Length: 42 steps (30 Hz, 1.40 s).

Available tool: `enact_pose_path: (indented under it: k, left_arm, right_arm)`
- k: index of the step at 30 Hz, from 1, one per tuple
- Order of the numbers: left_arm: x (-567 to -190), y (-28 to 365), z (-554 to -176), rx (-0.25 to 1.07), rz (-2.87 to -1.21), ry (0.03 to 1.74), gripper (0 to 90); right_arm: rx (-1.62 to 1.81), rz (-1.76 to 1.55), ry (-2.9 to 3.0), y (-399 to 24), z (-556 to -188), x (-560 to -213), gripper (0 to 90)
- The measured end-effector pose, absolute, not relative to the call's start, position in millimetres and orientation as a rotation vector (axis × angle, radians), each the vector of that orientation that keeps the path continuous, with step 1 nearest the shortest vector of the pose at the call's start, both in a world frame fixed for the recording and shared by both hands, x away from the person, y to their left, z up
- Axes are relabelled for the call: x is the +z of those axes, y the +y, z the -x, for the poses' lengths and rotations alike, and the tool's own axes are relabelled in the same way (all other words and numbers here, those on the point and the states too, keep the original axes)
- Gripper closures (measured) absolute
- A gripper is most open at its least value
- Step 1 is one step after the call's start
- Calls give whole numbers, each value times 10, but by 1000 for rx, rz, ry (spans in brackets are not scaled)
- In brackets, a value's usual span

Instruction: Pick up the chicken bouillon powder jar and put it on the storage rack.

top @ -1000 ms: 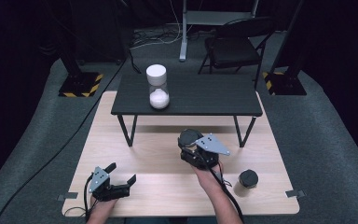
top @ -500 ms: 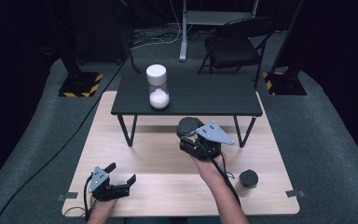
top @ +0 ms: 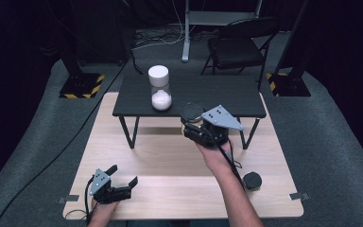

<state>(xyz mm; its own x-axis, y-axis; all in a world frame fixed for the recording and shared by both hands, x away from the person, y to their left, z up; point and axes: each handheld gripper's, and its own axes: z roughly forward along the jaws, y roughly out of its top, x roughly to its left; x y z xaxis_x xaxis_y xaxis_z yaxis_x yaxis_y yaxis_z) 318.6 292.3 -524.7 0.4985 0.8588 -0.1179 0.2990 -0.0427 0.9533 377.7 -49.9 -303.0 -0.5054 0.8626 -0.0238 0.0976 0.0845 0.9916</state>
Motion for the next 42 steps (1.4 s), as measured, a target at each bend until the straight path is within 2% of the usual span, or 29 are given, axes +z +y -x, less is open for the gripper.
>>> enact_pose_path:
  k: [23,42]
  left_arm:
    - [-5247,2936,-3186,593,-1602,1009,0]
    - [-5247,2945,-3185,585,-1592,1003,1]
  right_arm:
    - [1481,-977,1671,-411,-4263,-2660,342]
    - [1414,-1033,1678,-396,-4692,-2686,342]
